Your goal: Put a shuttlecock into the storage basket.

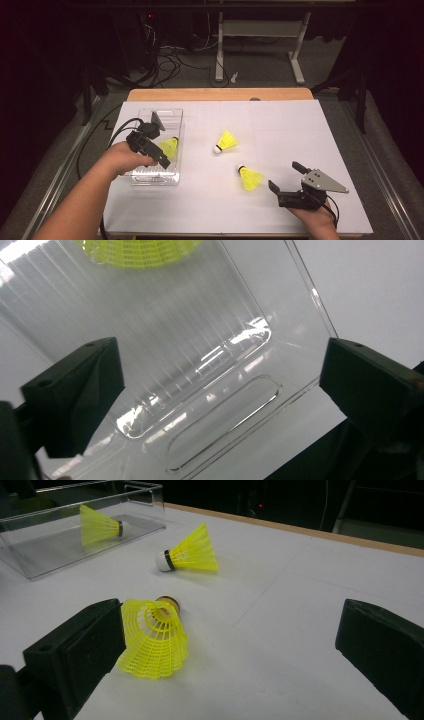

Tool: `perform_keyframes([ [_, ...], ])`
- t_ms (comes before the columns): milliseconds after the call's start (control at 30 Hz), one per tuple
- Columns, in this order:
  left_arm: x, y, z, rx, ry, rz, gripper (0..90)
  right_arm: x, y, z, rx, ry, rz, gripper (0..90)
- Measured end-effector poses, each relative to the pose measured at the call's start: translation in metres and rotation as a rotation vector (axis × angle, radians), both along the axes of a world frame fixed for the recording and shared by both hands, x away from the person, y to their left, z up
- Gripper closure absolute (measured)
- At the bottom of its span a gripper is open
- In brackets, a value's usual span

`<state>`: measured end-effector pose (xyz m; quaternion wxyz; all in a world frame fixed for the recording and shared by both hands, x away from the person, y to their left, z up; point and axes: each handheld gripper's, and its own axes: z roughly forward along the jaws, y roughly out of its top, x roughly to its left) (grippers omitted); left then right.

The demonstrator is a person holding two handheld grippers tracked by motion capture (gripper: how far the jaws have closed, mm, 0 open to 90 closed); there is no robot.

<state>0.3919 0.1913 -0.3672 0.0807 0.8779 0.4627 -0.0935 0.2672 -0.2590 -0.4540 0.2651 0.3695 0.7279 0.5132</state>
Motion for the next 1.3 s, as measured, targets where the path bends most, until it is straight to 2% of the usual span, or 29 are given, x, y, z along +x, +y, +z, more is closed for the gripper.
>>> perform_keyframes([
  [67, -0.001, -0.001, 0.000, 0.012, -0.001, -0.013, 0.5, 0.000, 0.000, 0.000, 0.000, 0.000, 0.000, 0.4],
  [367, -0.007, -0.006, 0.005, 0.025, -0.008, -0.004, 0.6, -0.001, 0.000, 0.000, 0.001, -0.004, -0.015, 0.4],
  [467, -0.008, -0.006, 0.005, 0.022, -0.004, 0.007, 0.7, -0.001, 0.000, 0.000, 0.000, -0.004, -0.017, 0.3],
  [633, -0.012, -0.009, 0.008, 0.002, -0.017, -0.012, 0.8, -0.001, 0.000, -0.001, -0.004, 0.001, -0.016, 0.3],
  [700, -0.013, -0.012, 0.008, 0.007, -0.016, -0.023, 0.9, -0.001, 0.001, -0.001, -0.003, 0.002, -0.016, 0.4],
  [767, -0.016, -0.016, 0.007, 0.012, -0.027, -0.028, 0.9, -0.001, 0.001, -0.001, -0.005, 0.002, -0.018, 0.4],
  [1033, -0.024, -0.037, 0.007, 0.016, -0.020, -0.082, 1.1, -0.001, 0.001, 0.000, -0.001, -0.002, -0.020, 0.4],
  [1300, -0.026, -0.058, 0.007, 0.017, -0.022, -0.119, 0.9, -0.002, 0.003, 0.000, -0.003, -0.007, -0.012, 0.4],
])
